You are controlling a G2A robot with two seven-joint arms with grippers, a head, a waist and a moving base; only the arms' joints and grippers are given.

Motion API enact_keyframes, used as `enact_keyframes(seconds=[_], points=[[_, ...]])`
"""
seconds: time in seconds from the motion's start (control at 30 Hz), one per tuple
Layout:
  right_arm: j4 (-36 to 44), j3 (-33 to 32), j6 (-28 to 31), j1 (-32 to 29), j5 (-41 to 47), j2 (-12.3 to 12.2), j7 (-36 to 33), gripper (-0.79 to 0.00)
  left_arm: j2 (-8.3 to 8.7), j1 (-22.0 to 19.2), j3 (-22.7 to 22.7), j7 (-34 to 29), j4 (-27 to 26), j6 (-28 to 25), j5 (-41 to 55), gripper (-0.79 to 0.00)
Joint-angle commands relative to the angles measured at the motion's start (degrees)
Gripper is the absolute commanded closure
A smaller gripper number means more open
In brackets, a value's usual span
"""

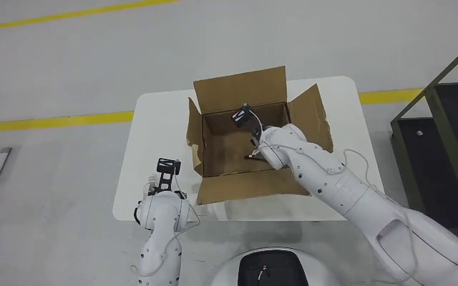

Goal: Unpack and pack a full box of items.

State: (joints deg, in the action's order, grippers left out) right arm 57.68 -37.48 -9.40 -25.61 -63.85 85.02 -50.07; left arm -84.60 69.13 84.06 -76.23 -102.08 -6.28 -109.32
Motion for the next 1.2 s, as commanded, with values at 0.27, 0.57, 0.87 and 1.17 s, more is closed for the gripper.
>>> enact_keyframes(seconds=[0.27, 0.57, 0.87, 1.17], points=[[-10.93, 1.81, 0.58, 1.78, 1.75, 3.42, 3.09, -0.157, 0.0, 0.0, 0.0, 0.0, 0.0, 0.0, 0.0, -0.785], [-16.01, 0.99, 2.03, 3.7, 2.3, 5.03, 5.06, -0.308, 0.0, 0.0, 0.0, 0.0, 0.0, 0.0, 0.0, -0.785], [-20.07, 0.92, 3.75, 4.3, 3.1, 6.79, 6.85, -0.326, 0.0, 0.0, 0.0, 0.0, 0.0, 0.0, 0.0, -0.785], [-24.11, 0.95, 4.93, 5.15, 3.18, 8.46, 8.22, -0.329, 0.0, 0.0, 0.0, 0.0, 0.0, 0.0, 0.0, -0.785]])
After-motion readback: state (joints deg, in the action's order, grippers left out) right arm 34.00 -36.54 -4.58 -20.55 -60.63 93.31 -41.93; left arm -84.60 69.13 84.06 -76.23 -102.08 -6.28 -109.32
